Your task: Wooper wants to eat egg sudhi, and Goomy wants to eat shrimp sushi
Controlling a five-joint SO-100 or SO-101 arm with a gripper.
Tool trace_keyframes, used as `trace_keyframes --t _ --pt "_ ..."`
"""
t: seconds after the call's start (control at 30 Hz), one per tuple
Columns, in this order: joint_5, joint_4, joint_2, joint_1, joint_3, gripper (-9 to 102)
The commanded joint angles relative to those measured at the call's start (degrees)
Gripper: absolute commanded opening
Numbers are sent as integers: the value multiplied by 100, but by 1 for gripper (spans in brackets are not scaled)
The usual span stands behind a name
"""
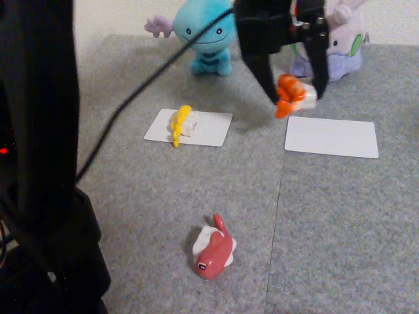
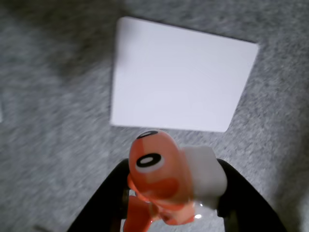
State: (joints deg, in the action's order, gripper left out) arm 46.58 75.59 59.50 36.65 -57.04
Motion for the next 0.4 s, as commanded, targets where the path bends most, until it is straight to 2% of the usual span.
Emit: trace_keyframes --t 0.0,0.37 --pt "44 18 -264 18 721 6" --pt "967 -325 -1380 97 1635 6"
